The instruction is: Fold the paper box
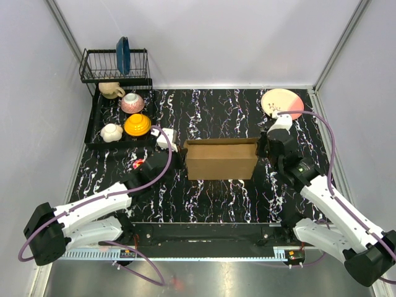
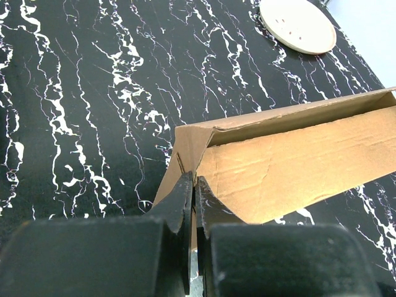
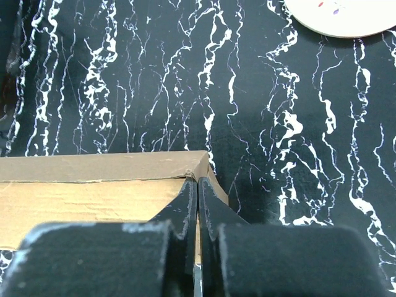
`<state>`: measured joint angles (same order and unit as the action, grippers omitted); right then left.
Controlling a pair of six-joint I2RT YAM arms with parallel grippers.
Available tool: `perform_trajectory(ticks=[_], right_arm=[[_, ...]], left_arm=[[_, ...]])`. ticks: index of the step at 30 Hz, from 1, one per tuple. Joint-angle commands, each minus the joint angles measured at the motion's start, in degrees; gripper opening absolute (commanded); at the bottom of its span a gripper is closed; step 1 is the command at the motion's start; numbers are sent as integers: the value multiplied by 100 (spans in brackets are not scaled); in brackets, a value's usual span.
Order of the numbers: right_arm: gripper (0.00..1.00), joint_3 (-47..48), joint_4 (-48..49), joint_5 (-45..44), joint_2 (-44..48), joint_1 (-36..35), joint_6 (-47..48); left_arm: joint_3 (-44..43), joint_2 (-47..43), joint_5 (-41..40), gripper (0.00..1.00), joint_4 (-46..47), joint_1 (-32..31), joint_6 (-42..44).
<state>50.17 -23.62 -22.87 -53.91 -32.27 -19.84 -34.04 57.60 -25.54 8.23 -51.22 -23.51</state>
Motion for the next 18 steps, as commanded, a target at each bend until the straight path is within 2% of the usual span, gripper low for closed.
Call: perform_trajectory(ticks=[1, 12, 18], right_arm=[[0, -499, -187, 151, 126, -42, -529], [0, -1299, -529, 723, 311, -34, -1549], [0, -1063, -1064, 398, 268, -42, -1603]], left_arm=[[372, 146, 111, 0, -603, -107, -92], [811, 260, -4, 0, -173, -248, -487], [838, 287, 5, 0, -85, -292, -594]])
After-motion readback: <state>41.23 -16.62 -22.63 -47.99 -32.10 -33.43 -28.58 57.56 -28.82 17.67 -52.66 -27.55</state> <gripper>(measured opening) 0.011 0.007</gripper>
